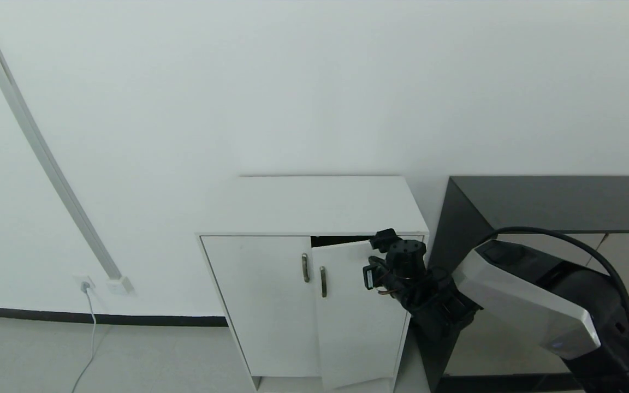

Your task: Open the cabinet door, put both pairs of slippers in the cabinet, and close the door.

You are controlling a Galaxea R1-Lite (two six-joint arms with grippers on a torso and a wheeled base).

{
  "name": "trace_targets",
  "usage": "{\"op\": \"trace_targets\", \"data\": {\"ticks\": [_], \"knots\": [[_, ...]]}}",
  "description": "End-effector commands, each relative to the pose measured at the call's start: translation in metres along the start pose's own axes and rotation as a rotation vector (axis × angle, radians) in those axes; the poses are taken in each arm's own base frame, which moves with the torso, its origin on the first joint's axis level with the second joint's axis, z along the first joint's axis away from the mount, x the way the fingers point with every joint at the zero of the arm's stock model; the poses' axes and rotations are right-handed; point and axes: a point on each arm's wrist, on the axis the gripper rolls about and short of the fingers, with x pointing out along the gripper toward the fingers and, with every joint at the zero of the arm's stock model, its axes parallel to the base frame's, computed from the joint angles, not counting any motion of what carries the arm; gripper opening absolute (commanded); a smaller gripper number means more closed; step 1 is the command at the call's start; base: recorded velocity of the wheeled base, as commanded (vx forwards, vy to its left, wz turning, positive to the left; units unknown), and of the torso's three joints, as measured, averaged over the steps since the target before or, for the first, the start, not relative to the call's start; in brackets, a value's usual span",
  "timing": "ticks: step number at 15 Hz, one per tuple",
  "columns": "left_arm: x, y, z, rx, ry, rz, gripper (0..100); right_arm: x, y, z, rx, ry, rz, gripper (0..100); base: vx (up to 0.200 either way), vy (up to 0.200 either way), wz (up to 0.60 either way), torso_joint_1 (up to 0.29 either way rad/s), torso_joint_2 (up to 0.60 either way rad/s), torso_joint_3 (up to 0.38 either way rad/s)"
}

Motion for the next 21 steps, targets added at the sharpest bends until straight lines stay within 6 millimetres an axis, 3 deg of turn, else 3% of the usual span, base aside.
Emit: {"op": "trace_targets", "data": {"ticks": [1, 21], "knots": [[0.000, 0.000, 0.000, 0.000, 0.001, 0.001, 0, 0.004, -0.003, 0.000, 0.001, -0.002, -0.007, 0, 0.000, 0.000, 0.00, 0.000, 0.00, 0.000], [0.000, 0.000, 0.000, -0.002, 0.001, 0.001, 0, 0.025, -0.020, 0.002, 0.013, -0.009, -0.048, 0, 0.000, 0.000, 0.00, 0.000, 0.00, 0.000]]}}
